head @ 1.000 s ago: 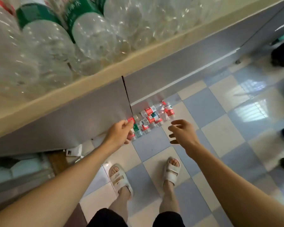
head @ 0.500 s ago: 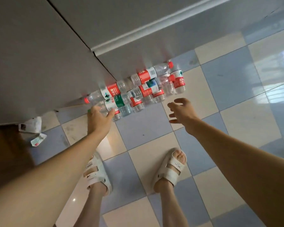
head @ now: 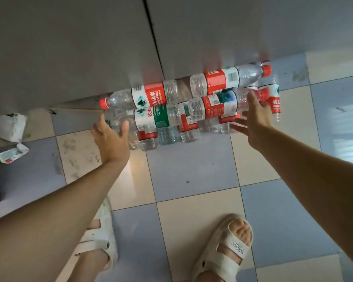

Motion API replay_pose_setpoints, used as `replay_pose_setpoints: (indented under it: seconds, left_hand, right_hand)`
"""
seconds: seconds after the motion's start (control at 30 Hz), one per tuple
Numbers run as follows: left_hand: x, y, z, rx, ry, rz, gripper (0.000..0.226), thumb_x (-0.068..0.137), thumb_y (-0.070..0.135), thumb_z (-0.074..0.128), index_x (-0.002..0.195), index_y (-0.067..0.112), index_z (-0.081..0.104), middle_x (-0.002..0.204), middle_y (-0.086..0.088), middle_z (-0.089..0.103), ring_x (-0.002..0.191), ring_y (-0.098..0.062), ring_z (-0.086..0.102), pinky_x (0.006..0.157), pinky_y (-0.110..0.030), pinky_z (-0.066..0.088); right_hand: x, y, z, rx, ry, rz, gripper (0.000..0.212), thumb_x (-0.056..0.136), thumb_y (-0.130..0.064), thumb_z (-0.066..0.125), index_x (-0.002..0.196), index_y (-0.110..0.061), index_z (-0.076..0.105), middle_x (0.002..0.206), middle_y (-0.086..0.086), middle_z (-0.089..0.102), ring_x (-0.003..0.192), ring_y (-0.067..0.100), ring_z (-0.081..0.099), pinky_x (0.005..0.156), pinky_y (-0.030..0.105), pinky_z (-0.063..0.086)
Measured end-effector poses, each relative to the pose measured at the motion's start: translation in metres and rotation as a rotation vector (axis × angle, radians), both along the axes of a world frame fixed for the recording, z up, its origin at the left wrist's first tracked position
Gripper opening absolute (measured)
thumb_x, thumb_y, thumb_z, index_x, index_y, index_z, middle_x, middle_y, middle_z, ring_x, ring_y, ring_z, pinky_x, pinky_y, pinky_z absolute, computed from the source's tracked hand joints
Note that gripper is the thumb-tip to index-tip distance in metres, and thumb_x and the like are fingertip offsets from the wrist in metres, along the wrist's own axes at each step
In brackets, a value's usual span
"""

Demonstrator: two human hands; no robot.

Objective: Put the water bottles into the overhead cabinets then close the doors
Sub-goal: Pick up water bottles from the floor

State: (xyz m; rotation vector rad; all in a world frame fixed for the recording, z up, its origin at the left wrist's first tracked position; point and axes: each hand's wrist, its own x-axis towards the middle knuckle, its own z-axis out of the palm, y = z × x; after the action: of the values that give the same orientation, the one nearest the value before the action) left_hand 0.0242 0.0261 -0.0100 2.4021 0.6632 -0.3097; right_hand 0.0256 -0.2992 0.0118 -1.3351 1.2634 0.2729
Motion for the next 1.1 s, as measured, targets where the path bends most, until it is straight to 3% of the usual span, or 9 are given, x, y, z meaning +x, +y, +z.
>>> replay_pose_setpoints:
  seconds: [0.13, 0.3, 0.43, 0.53, 0.63, 0.73, 0.87, 1.0, 1.1]
  left_hand:
    - [0.001, 0.003, -0.014, -0.062, 0.006, 0.024, 0.062, 0.103, 0.044, 0.048, 0.153, 0.012, 0.031, 0.153, -0.016, 0.026, 0.121, -0.026, 0.050, 0.095, -0.025, 0.037]
    - [0.003, 0.011, -0.029, -0.122, 0.004, 0.070, 0.052, 0.101, 0.050, 0.048, 0.145, 0.023, 0.045, 0.150, -0.009, 0.030, 0.109, -0.012, 0.045, 0.097, -0.021, 0.033]
    - [0.017, 0.018, -0.034, -0.156, -0.003, 0.151, 0.039, 0.105, 0.038, 0.041, 0.133, 0.018, 0.058, 0.138, -0.018, 0.047, 0.120, -0.028, 0.054, 0.109, -0.039, 0.043]
    - [0.023, 0.019, -0.030, -0.199, -0.029, 0.285, 0.030, 0.106, 0.026, 0.040, 0.122, 0.018, 0.065, 0.125, -0.019, 0.061, 0.110, -0.034, 0.063, 0.093, -0.047, 0.056]
    - [0.016, 0.019, -0.016, -0.456, -0.029, 0.543, 0.015, 0.101, 0.017, 0.058, 0.092, 0.018, 0.070, 0.103, -0.011, 0.072, 0.085, -0.025, 0.074, 0.066, -0.034, 0.062]
    - [0.000, 0.025, 0.012, -0.637, -0.025, 0.612, 0.009, 0.091, 0.006, 0.073, 0.084, 0.012, 0.072, 0.096, -0.012, 0.073, 0.065, -0.016, 0.073, 0.065, -0.028, 0.061]
    - [-0.019, 0.023, 0.057, -0.649, -0.012, 0.377, 0.020, 0.081, 0.002, 0.080, 0.095, 0.014, 0.077, 0.100, -0.010, 0.075, 0.083, -0.020, 0.075, 0.076, -0.027, 0.060]
    - [-0.019, 0.000, 0.096, -0.404, -0.028, -0.008, 0.031, 0.074, 0.015, 0.088, 0.100, 0.029, 0.076, 0.096, 0.006, 0.075, 0.084, -0.008, 0.072, 0.072, -0.015, 0.055]
    - [-0.013, -0.035, 0.121, -0.351, -0.063, -0.199, 0.030, 0.073, 0.016, 0.087, 0.101, 0.022, 0.079, 0.101, 0.006, 0.074, 0.093, -0.010, 0.069, 0.083, -0.028, 0.059]
  right_hand:
    - [0.014, -0.005, -0.018, 0.031, 0.059, -0.043, 0.048, 0.099, -0.056, 0.050, 0.129, -0.019, 0.055, 0.106, 0.007, 0.074, 0.086, 0.021, 0.076, 0.064, 0.032, 0.061]
    - [0.026, -0.016, -0.029, 0.045, 0.053, -0.148, 0.048, 0.097, -0.059, 0.053, 0.118, -0.016, 0.059, 0.104, 0.007, 0.075, 0.082, 0.022, 0.077, 0.068, 0.033, 0.063]
    - [0.027, -0.022, -0.032, 0.059, 0.062, -0.206, 0.036, 0.096, -0.048, 0.062, 0.109, -0.014, 0.061, 0.100, 0.009, 0.075, 0.078, 0.024, 0.078, 0.068, 0.035, 0.064]
    - [0.024, -0.021, -0.028, 0.067, 0.045, -0.216, 0.030, 0.096, -0.040, 0.063, 0.109, -0.013, 0.062, 0.104, 0.012, 0.075, 0.081, 0.027, 0.077, 0.069, 0.036, 0.064]
    - [0.014, -0.021, -0.014, 0.080, -0.016, -0.210, 0.023, 0.096, -0.036, 0.063, 0.102, -0.014, 0.063, 0.105, 0.014, 0.074, 0.087, 0.027, 0.077, 0.065, 0.034, 0.062]
    - [0.002, -0.024, 0.008, 0.096, -0.106, -0.177, 0.032, 0.097, -0.033, 0.063, 0.118, -0.010, 0.061, 0.112, 0.014, 0.073, 0.096, 0.026, 0.075, 0.067, 0.034, 0.062]
    - [-0.013, -0.016, 0.043, -0.009, -0.200, -0.017, 0.040, 0.098, -0.032, 0.065, 0.127, -0.008, 0.052, 0.115, 0.013, 0.066, 0.094, 0.024, 0.074, 0.074, 0.035, 0.064]
    - [-0.028, 0.006, 0.076, -0.195, -0.328, 0.118, 0.017, 0.096, -0.022, 0.069, 0.094, -0.018, 0.052, 0.096, 0.008, 0.066, 0.086, 0.022, 0.072, 0.067, 0.035, 0.064]
    - [-0.047, 0.016, 0.093, -0.300, -0.390, 0.256, 0.027, 0.094, -0.016, 0.071, 0.110, -0.005, 0.053, 0.105, 0.013, 0.068, 0.092, 0.016, 0.072, 0.065, 0.034, 0.064]
